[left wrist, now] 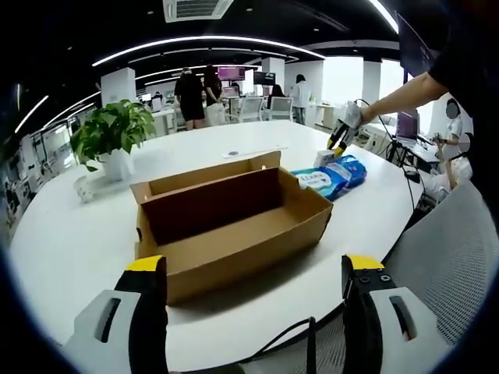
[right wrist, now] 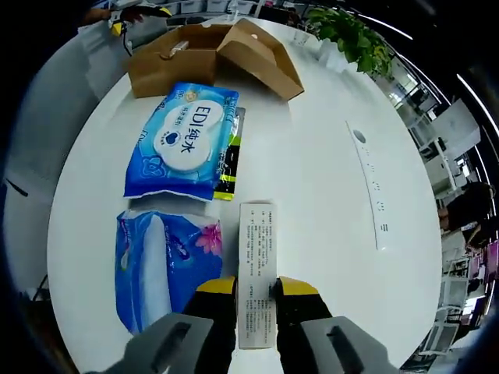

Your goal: Operate the shoe box by opening the lid, removing the specified soft item, and placing it in the target area until the item is outside and the box remains undamaged.

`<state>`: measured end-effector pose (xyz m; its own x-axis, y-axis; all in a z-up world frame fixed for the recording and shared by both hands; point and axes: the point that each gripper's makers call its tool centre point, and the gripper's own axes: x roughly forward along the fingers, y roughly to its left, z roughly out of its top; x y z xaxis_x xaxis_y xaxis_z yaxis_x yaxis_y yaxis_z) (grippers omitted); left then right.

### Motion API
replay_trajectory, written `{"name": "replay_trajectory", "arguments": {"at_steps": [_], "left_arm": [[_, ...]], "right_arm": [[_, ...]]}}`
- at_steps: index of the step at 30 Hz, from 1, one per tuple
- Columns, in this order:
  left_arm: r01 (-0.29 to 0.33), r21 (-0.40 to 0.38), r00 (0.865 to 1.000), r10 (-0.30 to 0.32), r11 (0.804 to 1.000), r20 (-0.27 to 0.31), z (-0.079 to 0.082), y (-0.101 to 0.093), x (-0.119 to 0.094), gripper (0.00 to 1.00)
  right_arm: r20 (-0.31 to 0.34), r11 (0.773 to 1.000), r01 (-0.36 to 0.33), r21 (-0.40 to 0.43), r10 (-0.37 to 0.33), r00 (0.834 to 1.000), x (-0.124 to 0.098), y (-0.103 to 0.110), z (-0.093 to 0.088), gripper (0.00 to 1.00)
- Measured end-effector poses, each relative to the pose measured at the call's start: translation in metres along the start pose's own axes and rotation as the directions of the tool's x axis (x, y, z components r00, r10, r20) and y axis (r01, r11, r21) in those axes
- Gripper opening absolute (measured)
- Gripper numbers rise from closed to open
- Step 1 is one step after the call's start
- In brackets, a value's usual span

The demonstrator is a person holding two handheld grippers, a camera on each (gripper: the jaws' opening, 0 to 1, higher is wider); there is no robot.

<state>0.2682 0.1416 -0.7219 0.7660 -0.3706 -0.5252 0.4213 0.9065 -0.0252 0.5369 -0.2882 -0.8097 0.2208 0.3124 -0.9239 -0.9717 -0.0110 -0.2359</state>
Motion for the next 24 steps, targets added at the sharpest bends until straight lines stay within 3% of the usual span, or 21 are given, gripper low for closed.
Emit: {"name": "replay_trajectory", "arguments": {"at_steps": [13,24], "left_arm": [[-0.006,-0.004,1.0,0.006,1.0,0.011,0.0021,0.0014,-0.0004,0.96],[-0.009,-0.007,1.0,0.009,1.0,0.02,0.0046,0.0011,-0.0007,0.96]], "right_arm": [[-0.032,1.0,0.003,-0.013,-0.003,0.999,-0.0013,0.0003,-0.0061,0.17],[-0.026,1.0,0.025,-0.012,-0.025,0.999,-0.0059,-0.0052,-0.0009,0.19]]}}
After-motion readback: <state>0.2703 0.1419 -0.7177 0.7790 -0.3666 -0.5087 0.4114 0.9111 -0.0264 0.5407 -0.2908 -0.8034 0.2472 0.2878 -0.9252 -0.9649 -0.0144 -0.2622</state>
